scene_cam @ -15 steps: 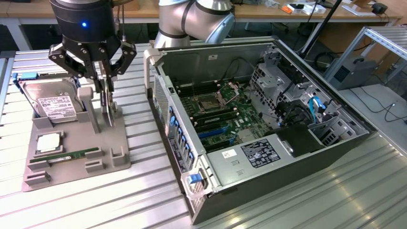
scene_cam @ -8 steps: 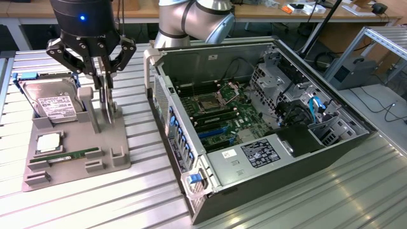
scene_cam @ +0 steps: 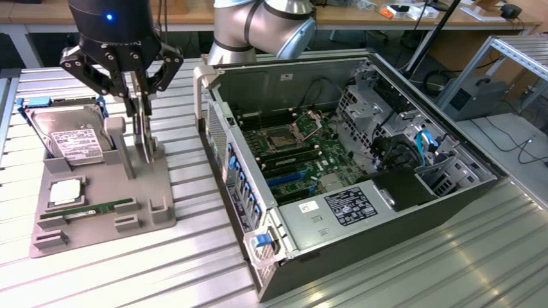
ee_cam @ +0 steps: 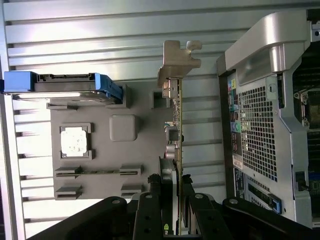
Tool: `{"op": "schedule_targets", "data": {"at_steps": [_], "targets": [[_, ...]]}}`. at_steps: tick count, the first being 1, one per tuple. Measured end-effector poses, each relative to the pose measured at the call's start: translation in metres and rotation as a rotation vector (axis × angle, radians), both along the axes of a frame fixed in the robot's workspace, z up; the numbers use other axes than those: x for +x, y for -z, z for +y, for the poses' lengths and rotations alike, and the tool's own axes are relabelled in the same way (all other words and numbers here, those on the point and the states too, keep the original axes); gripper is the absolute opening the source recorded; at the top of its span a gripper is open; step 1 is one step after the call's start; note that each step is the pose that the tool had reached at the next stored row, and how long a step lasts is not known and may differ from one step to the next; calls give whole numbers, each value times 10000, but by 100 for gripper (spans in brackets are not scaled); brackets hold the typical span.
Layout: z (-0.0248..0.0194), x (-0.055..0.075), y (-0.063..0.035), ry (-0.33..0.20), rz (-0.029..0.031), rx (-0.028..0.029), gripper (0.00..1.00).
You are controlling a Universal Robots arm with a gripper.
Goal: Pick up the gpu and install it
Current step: 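Pick up the gpu and move the gpu toward the slot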
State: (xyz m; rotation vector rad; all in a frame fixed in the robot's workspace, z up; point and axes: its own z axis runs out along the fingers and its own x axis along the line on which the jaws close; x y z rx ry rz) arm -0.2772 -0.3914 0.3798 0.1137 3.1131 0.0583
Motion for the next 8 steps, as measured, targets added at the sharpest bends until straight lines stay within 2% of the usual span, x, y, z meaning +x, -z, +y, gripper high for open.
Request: {"op": "schedule_targets", "data": {"at_steps": [8], "targets": [[0, 0, -72, 0, 0, 0, 27]]}}
